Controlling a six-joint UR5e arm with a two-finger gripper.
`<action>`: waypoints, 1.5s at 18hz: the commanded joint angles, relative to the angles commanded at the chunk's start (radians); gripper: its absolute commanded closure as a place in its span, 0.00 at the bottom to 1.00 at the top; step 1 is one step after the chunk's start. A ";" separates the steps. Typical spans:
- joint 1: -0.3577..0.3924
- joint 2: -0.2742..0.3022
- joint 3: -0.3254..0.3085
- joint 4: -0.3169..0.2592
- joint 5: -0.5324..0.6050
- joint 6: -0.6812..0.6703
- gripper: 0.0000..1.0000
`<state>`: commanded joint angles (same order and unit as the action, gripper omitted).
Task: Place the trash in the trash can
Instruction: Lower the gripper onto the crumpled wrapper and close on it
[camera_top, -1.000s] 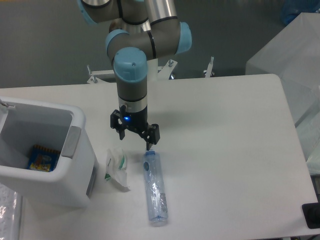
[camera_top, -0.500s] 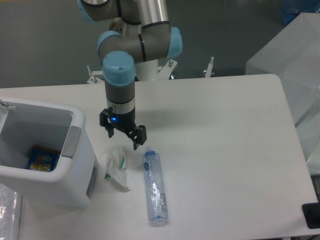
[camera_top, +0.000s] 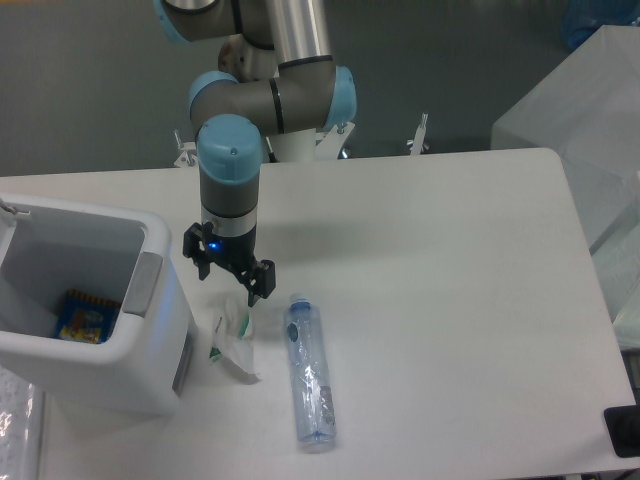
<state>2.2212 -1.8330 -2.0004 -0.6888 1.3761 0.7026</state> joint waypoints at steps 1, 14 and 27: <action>0.000 -0.006 0.005 0.000 -0.003 -0.011 0.00; 0.000 -0.052 0.046 0.037 -0.020 -0.057 0.04; 0.024 -0.054 0.048 0.031 -0.012 -0.049 0.80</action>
<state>2.2457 -1.8868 -1.9528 -0.6581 1.3637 0.6535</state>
